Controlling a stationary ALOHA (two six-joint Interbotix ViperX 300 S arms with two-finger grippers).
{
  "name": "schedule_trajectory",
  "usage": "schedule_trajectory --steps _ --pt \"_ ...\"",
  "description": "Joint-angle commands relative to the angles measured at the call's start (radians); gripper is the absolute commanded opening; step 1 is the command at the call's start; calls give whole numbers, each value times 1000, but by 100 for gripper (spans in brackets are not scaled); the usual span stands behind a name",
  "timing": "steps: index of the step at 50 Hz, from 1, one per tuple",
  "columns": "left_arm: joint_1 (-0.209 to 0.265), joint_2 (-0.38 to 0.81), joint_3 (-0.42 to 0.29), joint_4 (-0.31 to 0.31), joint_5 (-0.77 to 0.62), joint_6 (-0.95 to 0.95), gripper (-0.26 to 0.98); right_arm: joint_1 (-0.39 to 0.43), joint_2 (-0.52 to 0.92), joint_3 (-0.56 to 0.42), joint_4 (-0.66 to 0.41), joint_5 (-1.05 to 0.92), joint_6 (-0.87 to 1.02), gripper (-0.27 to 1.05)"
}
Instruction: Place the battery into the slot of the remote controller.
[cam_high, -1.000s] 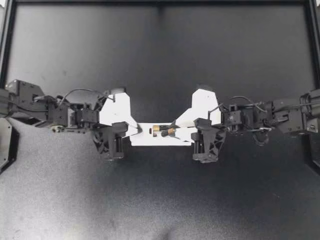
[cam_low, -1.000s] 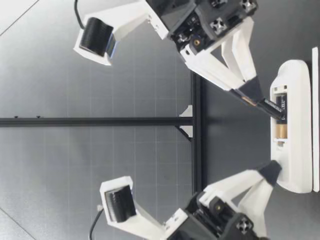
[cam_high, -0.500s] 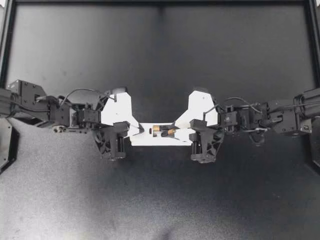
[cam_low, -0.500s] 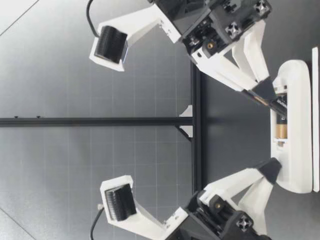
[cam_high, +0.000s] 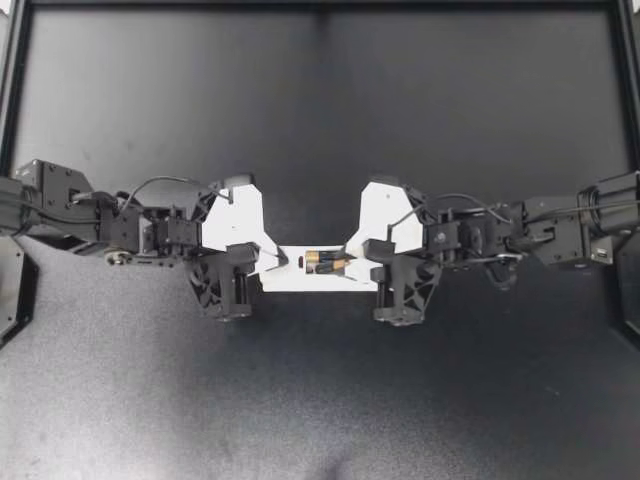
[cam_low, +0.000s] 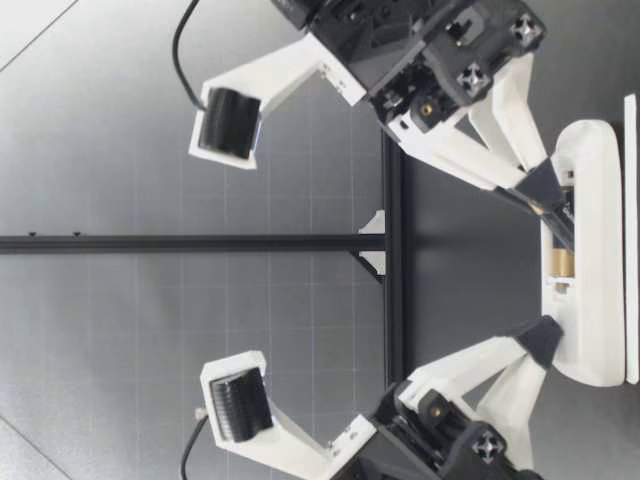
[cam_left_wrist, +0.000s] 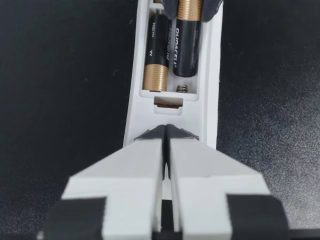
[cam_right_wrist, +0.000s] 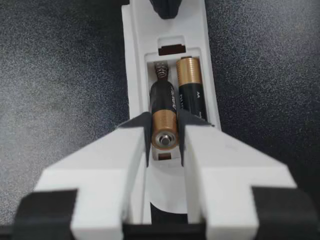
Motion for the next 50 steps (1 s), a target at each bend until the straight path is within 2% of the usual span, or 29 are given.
schedule_trajectory --steps 1,13,28,40,50 --pt "-5 -9 2 -3 6 -2 -15 -6 -12 -29 2 15 2 5" --pt "-6 -12 3 -8 6 -2 -15 -5 -12 -54 2 71 -2 10" --pt "-6 -12 5 -8 6 -2 -15 17 -25 -77 5 81 11 44" --pt "-6 -14 6 -9 6 -2 -15 26 -91 -41 32 41 124 45" --pt "-6 -14 9 -9 6 -2 -15 21 -173 80 132 -153 411 44"
